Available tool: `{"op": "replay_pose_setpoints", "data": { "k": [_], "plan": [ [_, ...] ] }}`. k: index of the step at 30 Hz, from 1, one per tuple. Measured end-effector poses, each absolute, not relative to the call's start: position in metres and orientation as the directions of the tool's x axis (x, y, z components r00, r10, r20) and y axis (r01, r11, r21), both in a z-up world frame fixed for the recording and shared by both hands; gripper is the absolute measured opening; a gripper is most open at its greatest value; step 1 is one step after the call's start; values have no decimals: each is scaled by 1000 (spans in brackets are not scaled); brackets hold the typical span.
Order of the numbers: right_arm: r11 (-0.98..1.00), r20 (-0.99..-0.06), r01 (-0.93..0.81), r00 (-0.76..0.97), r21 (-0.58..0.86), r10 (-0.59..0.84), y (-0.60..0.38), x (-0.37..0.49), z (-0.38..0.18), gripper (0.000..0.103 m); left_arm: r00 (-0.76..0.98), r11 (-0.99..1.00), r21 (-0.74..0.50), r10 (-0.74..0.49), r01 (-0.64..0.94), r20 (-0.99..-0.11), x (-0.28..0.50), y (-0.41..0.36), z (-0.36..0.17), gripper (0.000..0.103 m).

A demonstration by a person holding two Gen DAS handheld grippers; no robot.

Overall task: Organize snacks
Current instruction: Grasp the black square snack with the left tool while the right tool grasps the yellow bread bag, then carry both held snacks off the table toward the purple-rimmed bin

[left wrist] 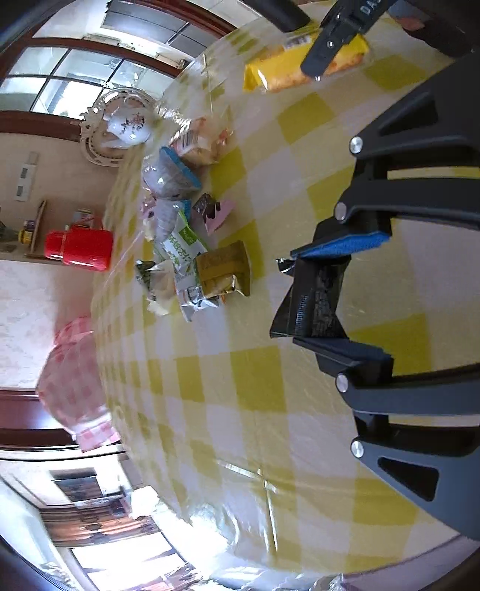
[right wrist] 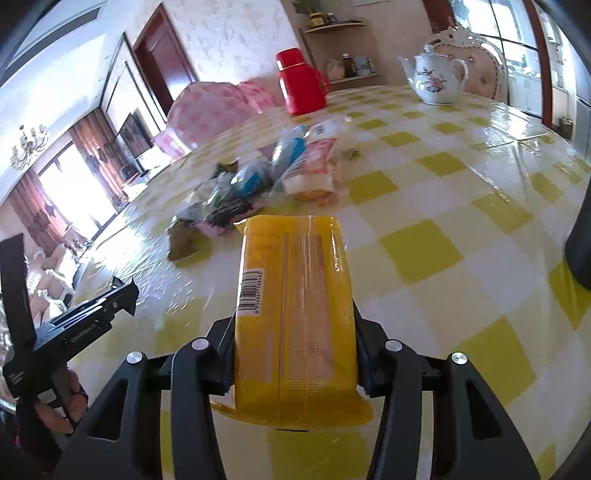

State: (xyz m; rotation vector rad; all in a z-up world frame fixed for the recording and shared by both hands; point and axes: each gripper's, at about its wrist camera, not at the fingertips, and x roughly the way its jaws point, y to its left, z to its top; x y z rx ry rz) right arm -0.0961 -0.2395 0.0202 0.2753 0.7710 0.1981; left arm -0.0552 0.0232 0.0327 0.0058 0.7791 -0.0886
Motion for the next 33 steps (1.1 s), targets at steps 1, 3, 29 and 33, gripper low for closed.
{"op": "replay_pose_setpoints", "data": {
  "k": [1,3,29,33],
  "plan": [
    [946,-657,-85,700,313,280,-236,-99,20,48,716,996,-21,-75,84,-694,-62,24,36,40],
    [947,-655,-103,698,306,287,-227,-104,21,48,732,996,-9,-69,86,-678,-74,25,41,40],
    [870,-603,-458,647,182,467,-76,-184,60,48,798,994,109,73,-9,-598,-211,144,80,40],
    [840,-606,-520,620,158,498,-47,-196,62,48,782,989,144,123,-43,-611,-227,173,76,40]
  ]
}}
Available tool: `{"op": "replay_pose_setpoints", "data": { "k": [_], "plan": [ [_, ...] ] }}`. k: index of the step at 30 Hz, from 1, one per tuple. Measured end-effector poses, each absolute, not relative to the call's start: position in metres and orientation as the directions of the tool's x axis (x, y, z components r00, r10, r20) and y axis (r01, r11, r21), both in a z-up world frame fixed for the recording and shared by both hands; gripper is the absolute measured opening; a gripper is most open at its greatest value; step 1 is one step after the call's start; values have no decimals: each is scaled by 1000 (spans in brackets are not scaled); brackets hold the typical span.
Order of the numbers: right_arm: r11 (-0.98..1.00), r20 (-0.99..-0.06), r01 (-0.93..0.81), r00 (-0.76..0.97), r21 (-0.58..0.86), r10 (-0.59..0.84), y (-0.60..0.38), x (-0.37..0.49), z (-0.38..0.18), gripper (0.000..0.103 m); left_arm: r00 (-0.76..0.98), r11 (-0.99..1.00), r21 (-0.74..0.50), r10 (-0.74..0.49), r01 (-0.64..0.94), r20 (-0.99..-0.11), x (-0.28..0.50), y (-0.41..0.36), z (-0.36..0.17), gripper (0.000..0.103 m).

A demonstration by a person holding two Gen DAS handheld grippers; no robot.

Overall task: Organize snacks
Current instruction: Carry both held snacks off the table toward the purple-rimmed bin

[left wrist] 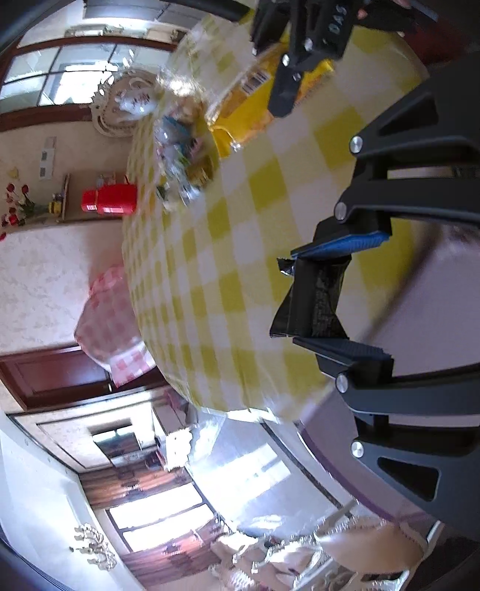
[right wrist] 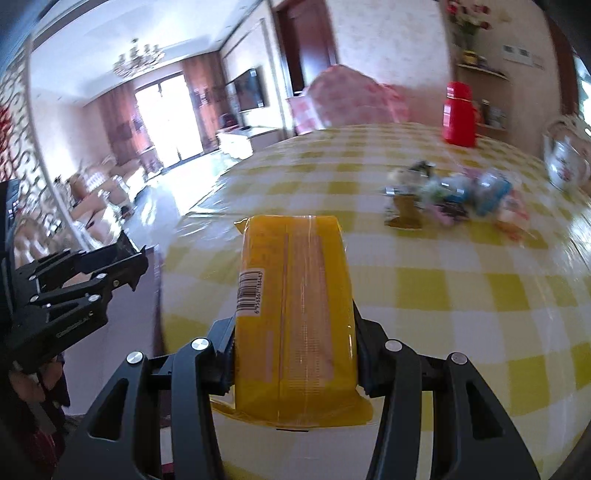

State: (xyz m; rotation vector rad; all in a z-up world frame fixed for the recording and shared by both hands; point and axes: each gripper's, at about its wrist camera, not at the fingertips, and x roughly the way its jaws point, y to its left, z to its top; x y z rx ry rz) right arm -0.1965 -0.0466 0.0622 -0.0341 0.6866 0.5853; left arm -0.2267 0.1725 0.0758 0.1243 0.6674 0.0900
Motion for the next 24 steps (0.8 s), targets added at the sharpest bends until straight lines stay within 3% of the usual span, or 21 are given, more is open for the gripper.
{"op": "replay_pose_setpoints", "data": {
  "k": [14,24],
  "plan": [
    [631,-641,-773,456,58,617,86,-256,67,48,708,959,98,263,-265,-655,-264,295,60,41],
    [493,-726,-869,315,39,611,159,-284,38,48,661,915,81,344,-395,-667,-277,356,58,42]
  ]
}}
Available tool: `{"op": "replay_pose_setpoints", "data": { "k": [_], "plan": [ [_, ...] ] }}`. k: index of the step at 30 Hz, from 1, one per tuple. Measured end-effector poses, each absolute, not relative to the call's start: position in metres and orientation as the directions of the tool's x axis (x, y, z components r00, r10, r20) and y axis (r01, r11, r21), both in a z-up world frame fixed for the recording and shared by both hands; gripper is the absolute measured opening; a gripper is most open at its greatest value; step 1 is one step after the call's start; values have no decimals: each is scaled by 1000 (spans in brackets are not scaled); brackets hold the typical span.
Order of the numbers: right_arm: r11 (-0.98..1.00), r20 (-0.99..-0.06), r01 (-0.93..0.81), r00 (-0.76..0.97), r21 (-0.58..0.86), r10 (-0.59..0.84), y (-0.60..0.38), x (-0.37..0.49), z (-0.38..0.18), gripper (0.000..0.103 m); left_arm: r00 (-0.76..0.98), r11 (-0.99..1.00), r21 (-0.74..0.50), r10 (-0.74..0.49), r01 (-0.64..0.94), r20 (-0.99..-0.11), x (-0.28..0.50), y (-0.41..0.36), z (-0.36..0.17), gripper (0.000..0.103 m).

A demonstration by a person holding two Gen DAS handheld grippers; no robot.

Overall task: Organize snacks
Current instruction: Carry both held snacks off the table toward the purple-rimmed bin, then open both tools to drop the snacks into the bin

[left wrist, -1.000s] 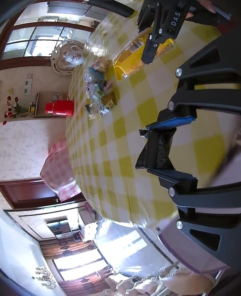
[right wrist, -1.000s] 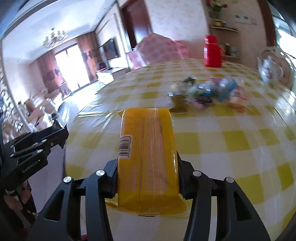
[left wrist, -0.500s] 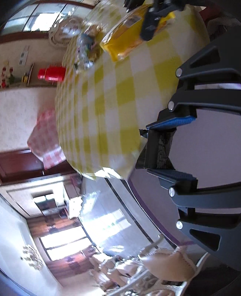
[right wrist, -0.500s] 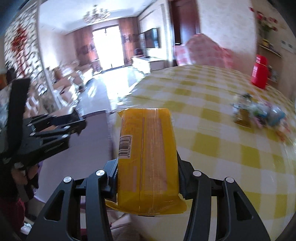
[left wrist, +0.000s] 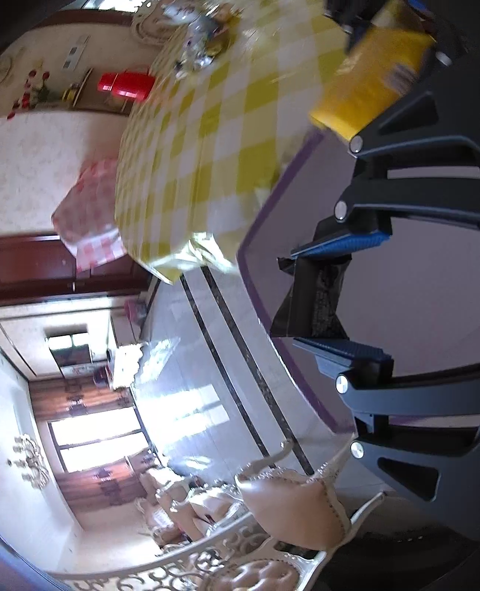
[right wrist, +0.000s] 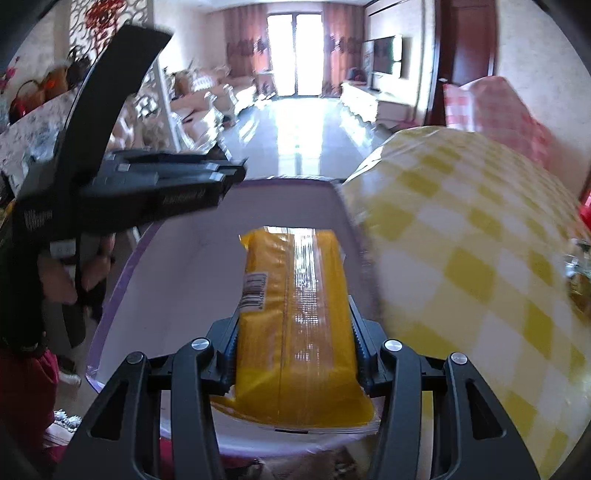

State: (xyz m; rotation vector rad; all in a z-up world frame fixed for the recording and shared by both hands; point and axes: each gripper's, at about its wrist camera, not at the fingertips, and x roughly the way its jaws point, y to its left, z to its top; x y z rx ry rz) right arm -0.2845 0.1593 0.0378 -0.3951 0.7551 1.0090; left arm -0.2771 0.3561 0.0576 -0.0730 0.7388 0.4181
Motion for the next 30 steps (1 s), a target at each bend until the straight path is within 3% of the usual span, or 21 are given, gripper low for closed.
{"op": "replay_pose_setpoints", "data": {
  "k": [2,3,4,5,8,16,23,30],
  "plan": [
    [441,-718,-894,256,79,648,167,-290,35,50,647,901,79,364,-426,-670,-278,364,56,47],
    [423,-711,-901,239,91,661,168,-292,36,52,642,895,80,374,-439,-670,-278,367,55,61],
    [413,-706,-905,226,102,671,167,-294,38,63,635,882,81,396,-465,-663,-280,371,56,80],
    [410,-695,-906,225,108,682,165,-294,41,70,637,876,79,404,-475,-656,-283,372,58,84],
    [460,-657,-883,294,91,694,146,-287,54,71,643,875,65,401,-480,-653,-284,372,61,94],
    [674,-596,-704,449,221,665,41,-225,66,87,707,925,-8,286,-381,-647,-272,344,60,98],
    [823,-592,-495,585,280,553,-76,-177,52,87,713,978,-88,76,-190,-697,-243,277,55,100],
    [895,-589,-229,686,384,428,-191,-149,36,87,703,988,-153,-124,23,-701,-187,162,62,101]
  ]
}}
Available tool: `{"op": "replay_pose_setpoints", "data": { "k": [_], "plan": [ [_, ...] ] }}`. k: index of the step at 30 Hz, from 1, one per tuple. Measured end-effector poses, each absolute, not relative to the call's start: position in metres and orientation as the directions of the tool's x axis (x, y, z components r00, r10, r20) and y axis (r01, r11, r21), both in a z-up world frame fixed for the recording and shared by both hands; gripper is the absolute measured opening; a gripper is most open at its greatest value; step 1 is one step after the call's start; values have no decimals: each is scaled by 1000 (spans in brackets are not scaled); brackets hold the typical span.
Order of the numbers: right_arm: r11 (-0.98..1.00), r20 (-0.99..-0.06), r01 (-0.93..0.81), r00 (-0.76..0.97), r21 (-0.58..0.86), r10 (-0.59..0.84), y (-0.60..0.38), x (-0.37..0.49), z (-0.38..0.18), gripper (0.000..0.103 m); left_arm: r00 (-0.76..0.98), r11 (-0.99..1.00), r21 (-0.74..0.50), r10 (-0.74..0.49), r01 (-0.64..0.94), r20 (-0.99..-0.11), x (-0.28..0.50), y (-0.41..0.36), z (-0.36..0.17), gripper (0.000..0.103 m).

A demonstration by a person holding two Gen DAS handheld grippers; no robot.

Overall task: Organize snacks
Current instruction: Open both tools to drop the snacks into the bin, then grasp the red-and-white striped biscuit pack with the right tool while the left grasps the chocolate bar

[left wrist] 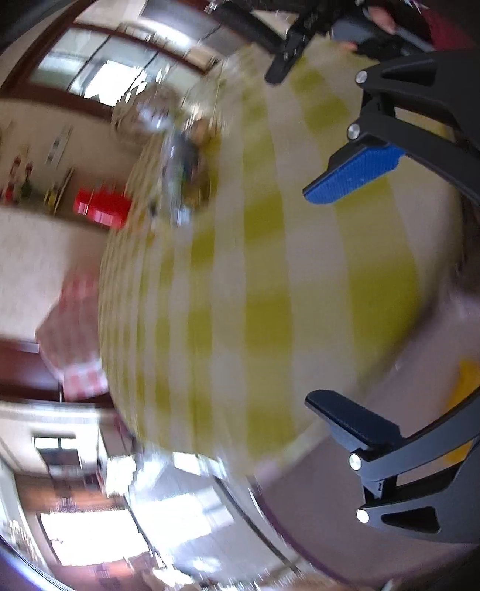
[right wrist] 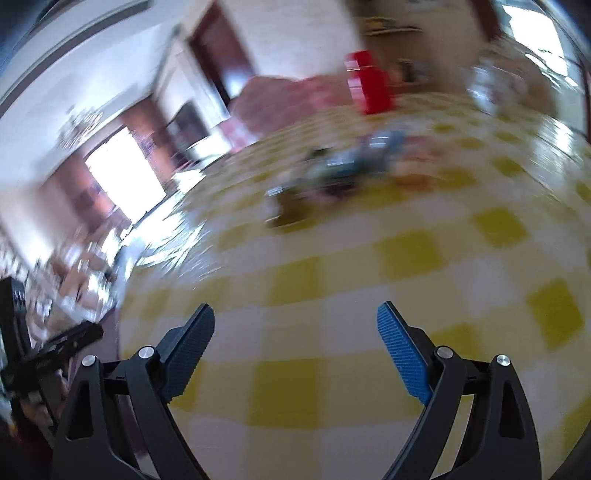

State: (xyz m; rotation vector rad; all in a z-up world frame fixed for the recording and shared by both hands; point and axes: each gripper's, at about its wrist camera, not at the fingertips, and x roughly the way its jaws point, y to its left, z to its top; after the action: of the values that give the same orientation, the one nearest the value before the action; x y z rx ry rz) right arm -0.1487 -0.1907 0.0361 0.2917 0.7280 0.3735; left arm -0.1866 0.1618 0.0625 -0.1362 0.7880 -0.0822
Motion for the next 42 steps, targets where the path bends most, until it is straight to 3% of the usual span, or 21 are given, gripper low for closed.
{"op": "replay_pose_setpoints", "data": {
  "k": [4,10,16,21,25,31,33,34,36,38,42],
  "plan": [
    [905,-589,-113,725,409,357,-241,-139,27,87,688,983,-166,-169,71,-706,-140,97,54,101],
    [918,-613,-32,735,396,291,-274,-105,19,87,690,981,-192,-139,0,-710,-75,42,33,101],
    [899,-620,53,741,434,256,-286,-35,25,87,722,979,-201,-109,-42,-683,-34,18,26,101],
    [910,-664,98,715,402,217,-274,24,22,87,726,950,-304,-160,-70,-668,-23,24,22,101],
    [946,-718,101,677,308,162,-247,69,19,87,724,920,-374,-176,-120,-667,-23,37,16,101],
    [993,-808,116,586,4,-65,-219,126,-6,85,723,915,-391,-205,-98,-660,-24,36,15,101],
    [992,-808,117,589,44,-34,-234,128,-6,85,724,912,-398,-210,-97,-657,-24,37,15,101],
    [992,-805,114,593,53,-25,-241,127,-6,84,723,912,-398,-211,-96,-657,-23,37,15,101],
    [995,-792,68,610,69,13,-257,122,-5,67,720,913,-397,-216,-90,-659,-23,36,14,101],
    [996,-786,49,617,76,30,-271,112,-4,58,719,914,-398,-220,-85,-659,-23,36,14,101],
    [991,-787,40,613,126,75,-296,79,5,53,717,917,-392,-222,-78,-661,-24,34,15,101]
  ]
}}
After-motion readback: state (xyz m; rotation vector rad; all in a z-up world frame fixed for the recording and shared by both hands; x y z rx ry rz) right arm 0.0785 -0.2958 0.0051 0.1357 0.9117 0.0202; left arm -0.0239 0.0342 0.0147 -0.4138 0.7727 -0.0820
